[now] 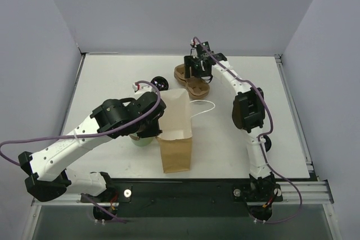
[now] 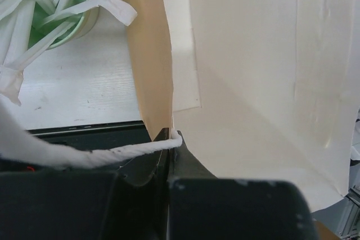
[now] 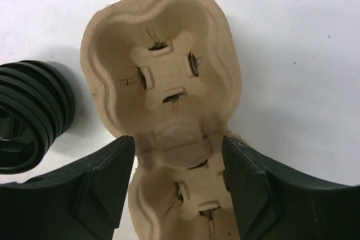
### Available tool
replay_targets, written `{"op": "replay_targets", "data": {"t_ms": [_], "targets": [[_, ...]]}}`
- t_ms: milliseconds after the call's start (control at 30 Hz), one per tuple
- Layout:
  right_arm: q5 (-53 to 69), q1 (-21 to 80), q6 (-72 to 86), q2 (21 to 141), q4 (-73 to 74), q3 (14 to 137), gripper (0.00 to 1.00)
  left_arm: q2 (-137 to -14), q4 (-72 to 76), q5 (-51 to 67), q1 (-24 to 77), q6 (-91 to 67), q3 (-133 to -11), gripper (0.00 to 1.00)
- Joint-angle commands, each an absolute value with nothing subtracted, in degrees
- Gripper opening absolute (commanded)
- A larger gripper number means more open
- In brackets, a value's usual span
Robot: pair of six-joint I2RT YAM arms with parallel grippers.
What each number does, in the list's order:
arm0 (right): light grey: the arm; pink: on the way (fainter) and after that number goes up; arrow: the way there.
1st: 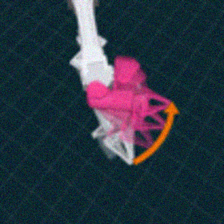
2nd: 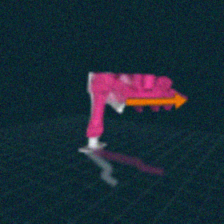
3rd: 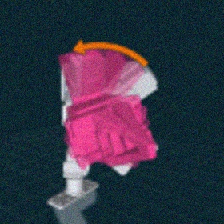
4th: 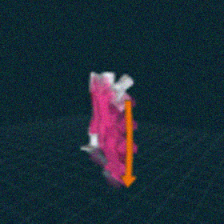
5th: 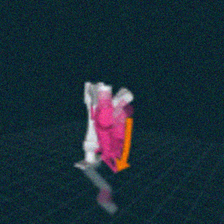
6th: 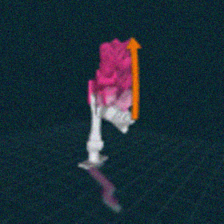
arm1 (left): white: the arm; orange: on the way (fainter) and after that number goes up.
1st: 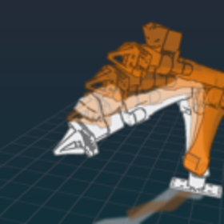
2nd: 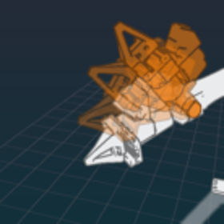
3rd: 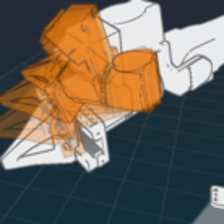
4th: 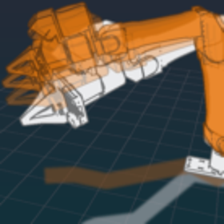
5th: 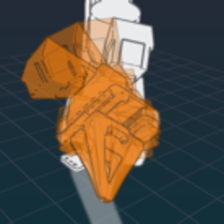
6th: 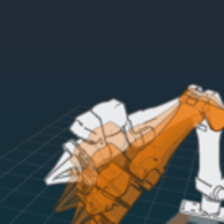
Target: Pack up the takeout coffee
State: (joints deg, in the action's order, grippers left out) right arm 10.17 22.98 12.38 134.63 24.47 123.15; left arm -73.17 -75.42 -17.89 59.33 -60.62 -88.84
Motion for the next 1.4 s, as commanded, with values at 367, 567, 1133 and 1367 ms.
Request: {"op": "replay_targets", "data": {"t_ms": [367, 567, 1133, 1367], "targets": [[10.81, 23.73, 5.19, 137.20, 20.65, 126.30, 0.55, -72.60, -75.67, -17.93, 58.54, -60.82, -91.49, 0.01], [14.32, 23.91, 4.75, 137.02, 20.57, 125.33, 0.54, -74.00, -75.41, -17.49, 58.09, -59.77, -92.55, 0.01], [10.81, 24.26, 4.13, 136.58, 21.18, 122.08, 0.54, -72.78, -74.36, -16.70, 58.10, -61.08, -92.20, 0.01], [8.18, 24.17, 2.64, 136.14, 21.71, 121.20, 0.51, -73.12, -73.92, -16.17, 58.18, -61.00, -92.29, 0.01]]}}
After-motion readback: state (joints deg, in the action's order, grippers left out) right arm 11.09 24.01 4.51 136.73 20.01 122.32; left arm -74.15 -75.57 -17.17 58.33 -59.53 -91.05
